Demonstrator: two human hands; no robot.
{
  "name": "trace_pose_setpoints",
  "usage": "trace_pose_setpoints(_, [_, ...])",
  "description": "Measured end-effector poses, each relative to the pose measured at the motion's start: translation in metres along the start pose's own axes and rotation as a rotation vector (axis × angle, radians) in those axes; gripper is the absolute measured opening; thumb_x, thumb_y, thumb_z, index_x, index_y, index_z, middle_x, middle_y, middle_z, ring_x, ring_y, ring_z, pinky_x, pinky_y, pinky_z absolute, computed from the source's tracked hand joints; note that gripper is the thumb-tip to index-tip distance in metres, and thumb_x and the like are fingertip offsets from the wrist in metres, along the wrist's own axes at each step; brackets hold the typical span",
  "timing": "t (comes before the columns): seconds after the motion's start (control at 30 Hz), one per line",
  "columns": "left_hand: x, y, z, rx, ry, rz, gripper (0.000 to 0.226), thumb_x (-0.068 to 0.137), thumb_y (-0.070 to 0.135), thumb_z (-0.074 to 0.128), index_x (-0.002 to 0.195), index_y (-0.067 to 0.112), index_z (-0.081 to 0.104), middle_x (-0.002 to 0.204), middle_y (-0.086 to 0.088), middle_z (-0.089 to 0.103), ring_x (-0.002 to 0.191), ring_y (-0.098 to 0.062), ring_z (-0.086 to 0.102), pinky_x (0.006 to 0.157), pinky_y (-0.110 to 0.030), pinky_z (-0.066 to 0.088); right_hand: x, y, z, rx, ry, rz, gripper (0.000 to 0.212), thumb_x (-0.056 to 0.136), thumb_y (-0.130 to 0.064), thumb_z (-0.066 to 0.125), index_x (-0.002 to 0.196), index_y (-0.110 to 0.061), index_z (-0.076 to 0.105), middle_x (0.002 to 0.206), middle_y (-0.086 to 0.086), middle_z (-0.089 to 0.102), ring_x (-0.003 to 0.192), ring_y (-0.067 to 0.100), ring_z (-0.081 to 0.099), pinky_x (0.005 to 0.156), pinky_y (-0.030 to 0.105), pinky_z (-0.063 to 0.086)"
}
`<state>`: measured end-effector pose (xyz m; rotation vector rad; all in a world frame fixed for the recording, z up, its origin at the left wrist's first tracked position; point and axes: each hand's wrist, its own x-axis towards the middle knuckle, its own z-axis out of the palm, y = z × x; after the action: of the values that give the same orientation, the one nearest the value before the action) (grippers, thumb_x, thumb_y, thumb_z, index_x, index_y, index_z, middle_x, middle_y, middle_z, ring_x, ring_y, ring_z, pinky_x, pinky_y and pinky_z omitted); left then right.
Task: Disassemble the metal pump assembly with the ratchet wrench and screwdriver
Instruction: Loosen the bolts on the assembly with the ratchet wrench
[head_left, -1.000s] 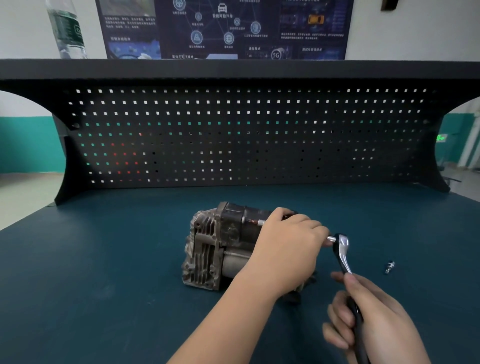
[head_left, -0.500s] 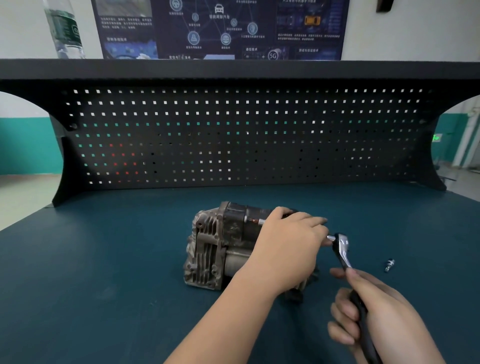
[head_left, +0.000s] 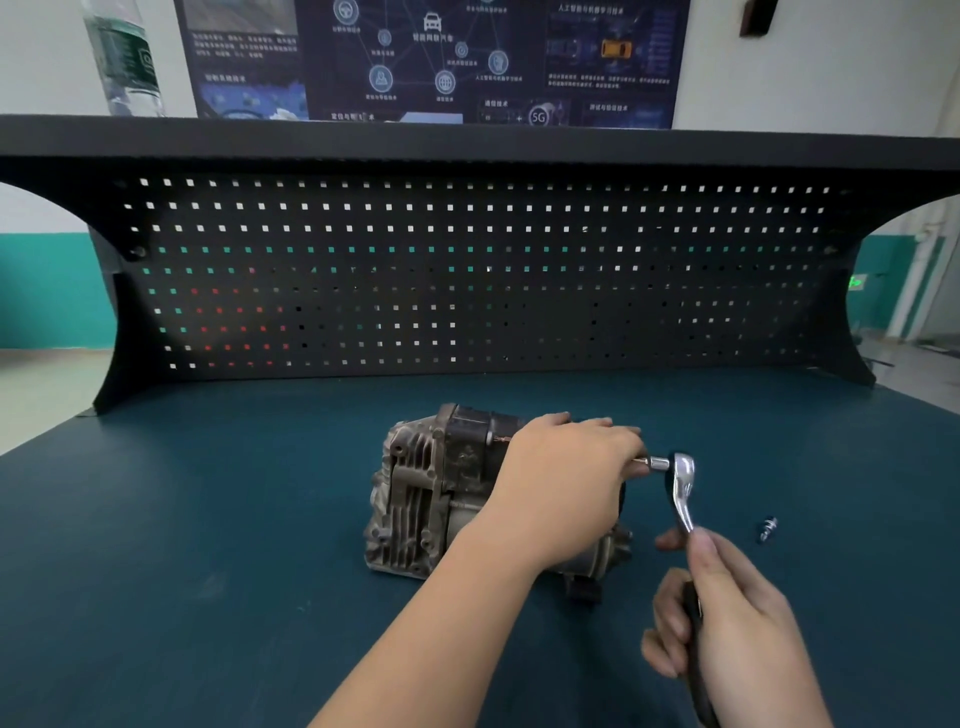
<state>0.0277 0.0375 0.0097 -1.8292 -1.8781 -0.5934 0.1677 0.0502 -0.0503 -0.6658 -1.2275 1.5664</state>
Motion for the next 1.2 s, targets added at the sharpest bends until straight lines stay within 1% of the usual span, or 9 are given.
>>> trace_pose_setpoints(0.13, [-0.001, 0.0, -0.002, -0.044, -0.018, -0.001, 0.026, 0.098, 0.033, 0.044, 0.103, 0.023, 0.067, 0.117, 0.011, 0.066, 0.12, -0.011, 0.053, 0.096, -0.031, 0.039, -0.003, 0.001, 0.002, -0.023, -0.007, 0.002, 0.035, 0.102, -0.021, 0.04, 0.076, -0.01, 0.06, 0.039, 0.007, 0.031, 0.03, 0.014, 0.024, 0.037, 0.022, 0.029])
trace_pose_setpoints(0.27, [0.0, -0.001, -0.008, -0.099, -0.009, -0.121, 0.023, 0.095, 0.039, 0.045, 0.105, 0.03, 0.065, 0.112, 0.012, 0.067, 0.102, -0.019, 0.062, 0.079, -0.035, 0.049, 0.0, -0.008, 0.003, -0.257, -0.017, -0.103, 0.036, 0.101, -0.024, 0.038, 0.072, -0.024, 0.059, 0.042, 0.003, 0.037, 0.034, 0.017, 0.031, 0.037, 0.023, 0.029])
trace_pose_setpoints(0.33, [0.0, -0.001, -0.007, -0.075, -0.025, -0.102, 0.025, 0.096, 0.039, 0.044, 0.106, 0.03, 0.065, 0.115, 0.013, 0.066, 0.107, -0.017, 0.06, 0.084, -0.034, 0.047, -0.003, -0.012, 0.005, -0.243, -0.015, -0.045, 0.032, 0.102, -0.022, 0.037, 0.079, -0.015, 0.058, 0.041, 0.004, 0.036, 0.032, 0.017, 0.029, 0.035, 0.023, 0.028])
trace_pose_setpoints(0.47, [-0.003, -0.001, -0.001, -0.004, -0.048, 0.0, 0.028, 0.098, 0.033, 0.04, 0.105, 0.025, 0.066, 0.117, 0.01, 0.065, 0.122, -0.009, 0.051, 0.101, -0.029, 0.035, -0.016, -0.037, 0.012, 0.124, -0.064, 0.321, 0.031, 0.101, -0.022, 0.042, 0.079, -0.001, 0.049, 0.038, 0.006, 0.031, 0.023, 0.015, 0.022, 0.03, 0.017, 0.026])
trace_pose_setpoints(0.57, [-0.002, -0.003, -0.002, -0.026, -0.058, -0.002, 0.026, 0.098, 0.032, 0.043, 0.105, 0.025, 0.067, 0.116, 0.009, 0.066, 0.121, -0.01, 0.052, 0.102, -0.03, 0.035, -0.005, -0.093, 0.011, 0.548, -0.227, 0.613, 0.02, 0.083, -0.005, 0.062, 0.068, -0.004, 0.049, 0.046, 0.002, 0.04, 0.026, 0.008, 0.038, 0.025, 0.02, 0.036])
trace_pose_setpoints(0.63, [-0.002, -0.003, -0.003, -0.041, -0.055, -0.023, 0.026, 0.097, 0.035, 0.043, 0.105, 0.025, 0.066, 0.115, 0.009, 0.066, 0.116, -0.012, 0.055, 0.1, -0.032, 0.038, -0.001, -0.12, 0.013, 0.587, -0.29, 0.664, 0.021, 0.068, 0.008, 0.069, 0.064, -0.001, 0.051, 0.051, 0.003, 0.047, 0.031, 0.009, 0.049, 0.03, 0.021, 0.044])
trace_pose_setpoints(0.83, [-0.002, -0.005, 0.0, -0.011, -0.098, 0.027, 0.025, 0.099, 0.031, 0.043, 0.113, 0.03, 0.064, 0.138, 0.016, 0.05, 0.136, -0.008, 0.034, 0.107, -0.031, 0.027, -0.013, -0.064, 0.01, 0.15, -0.184, 0.461, 0.023, 0.097, -0.018, 0.045, 0.083, -0.001, 0.052, 0.043, 0.007, 0.037, 0.027, 0.015, 0.03, 0.03, 0.017, 0.027])
trace_pose_setpoints(1.03, [-0.003, -0.002, 0.002, 0.029, -0.091, 0.026, 0.027, 0.099, 0.031, 0.042, 0.113, 0.029, 0.065, 0.142, 0.015, 0.046, 0.137, -0.014, 0.035, 0.105, -0.031, 0.027, -0.011, -0.043, 0.0, -0.415, -0.145, 0.142, 0.029, 0.102, -0.017, 0.038, 0.09, -0.005, 0.061, 0.041, 0.005, 0.048, 0.027, 0.02, 0.04, 0.031, 0.017, 0.029])
trace_pose_setpoints(1.2, [-0.005, 0.0, 0.0, 0.022, -0.037, 0.029, 0.024, 0.096, 0.028, 0.046, 0.102, 0.025, 0.07, 0.121, 0.014, 0.063, 0.124, -0.016, 0.05, 0.096, -0.033, 0.036, 0.006, -0.102, 0.011, 0.331, -0.201, 0.622, 0.007, 0.084, -0.01, 0.047, 0.084, -0.003, 0.049, 0.048, 0.004, 0.042, 0.026, 0.006, 0.037, 0.023, 0.015, 0.025])
